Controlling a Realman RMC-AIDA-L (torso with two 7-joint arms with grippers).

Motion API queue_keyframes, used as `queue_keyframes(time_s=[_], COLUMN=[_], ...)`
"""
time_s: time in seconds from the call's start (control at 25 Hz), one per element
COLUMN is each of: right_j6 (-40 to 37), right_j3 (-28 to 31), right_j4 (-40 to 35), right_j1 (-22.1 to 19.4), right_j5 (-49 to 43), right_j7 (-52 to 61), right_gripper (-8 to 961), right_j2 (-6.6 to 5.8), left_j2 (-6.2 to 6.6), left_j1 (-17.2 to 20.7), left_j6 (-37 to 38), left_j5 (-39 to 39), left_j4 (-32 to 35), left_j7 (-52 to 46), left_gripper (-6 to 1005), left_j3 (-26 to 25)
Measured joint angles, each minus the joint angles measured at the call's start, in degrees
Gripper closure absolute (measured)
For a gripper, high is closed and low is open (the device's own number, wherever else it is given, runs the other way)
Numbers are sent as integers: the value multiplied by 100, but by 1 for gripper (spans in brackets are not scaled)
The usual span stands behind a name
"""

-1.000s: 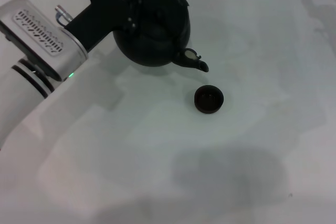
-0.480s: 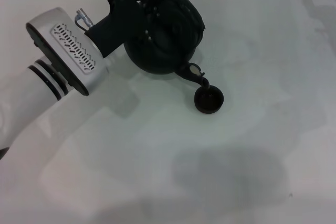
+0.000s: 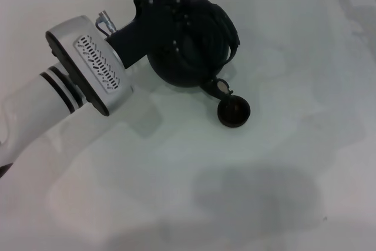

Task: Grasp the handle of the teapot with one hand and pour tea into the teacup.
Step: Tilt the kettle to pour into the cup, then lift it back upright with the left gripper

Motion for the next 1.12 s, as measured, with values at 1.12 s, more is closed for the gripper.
queue_keyframes(time_s=[1.12], right_j6=[0], right_j3=[30], right_j4=[66], right_j1=[-10], right_j5=[0], right_j7=[9], right_gripper=[118], right_j2=[0], left_j2=[-16], left_j1=[175], left_j6=[1], left_j5=[-74], left_j4=[70], left_j7=[-586], left_gripper=[905], left_j3=[-53])
